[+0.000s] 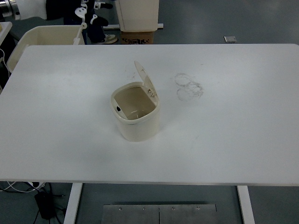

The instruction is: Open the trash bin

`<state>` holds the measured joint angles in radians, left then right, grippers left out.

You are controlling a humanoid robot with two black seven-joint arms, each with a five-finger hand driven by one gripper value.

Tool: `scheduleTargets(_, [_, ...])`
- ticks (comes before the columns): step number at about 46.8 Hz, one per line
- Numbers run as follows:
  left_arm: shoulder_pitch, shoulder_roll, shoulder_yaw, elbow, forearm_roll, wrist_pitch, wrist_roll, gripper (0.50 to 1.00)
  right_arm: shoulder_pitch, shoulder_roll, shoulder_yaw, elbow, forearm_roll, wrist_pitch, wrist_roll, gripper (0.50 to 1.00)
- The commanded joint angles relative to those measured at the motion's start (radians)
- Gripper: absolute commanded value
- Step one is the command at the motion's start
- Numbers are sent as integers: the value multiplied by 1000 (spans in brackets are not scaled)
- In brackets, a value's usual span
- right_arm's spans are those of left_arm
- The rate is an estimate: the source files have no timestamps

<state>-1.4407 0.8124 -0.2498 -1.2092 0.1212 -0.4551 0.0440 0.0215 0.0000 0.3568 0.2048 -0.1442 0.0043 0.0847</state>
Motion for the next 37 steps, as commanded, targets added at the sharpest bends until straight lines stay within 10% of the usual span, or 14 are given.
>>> scheduleTargets(1, [23,-18,-14,66,-67,1,-24,1000,0,0,-1,-1,0,0,0,993])
scheduleTargets(18, [177,-199,-115,376,-313,1,-27,1000,0,0,1,-1,0,0,0,993])
scheduleTargets(37, [427,-272,-446,471,-345,7,-29,1000,0,0,2,1,0,2,0,993])
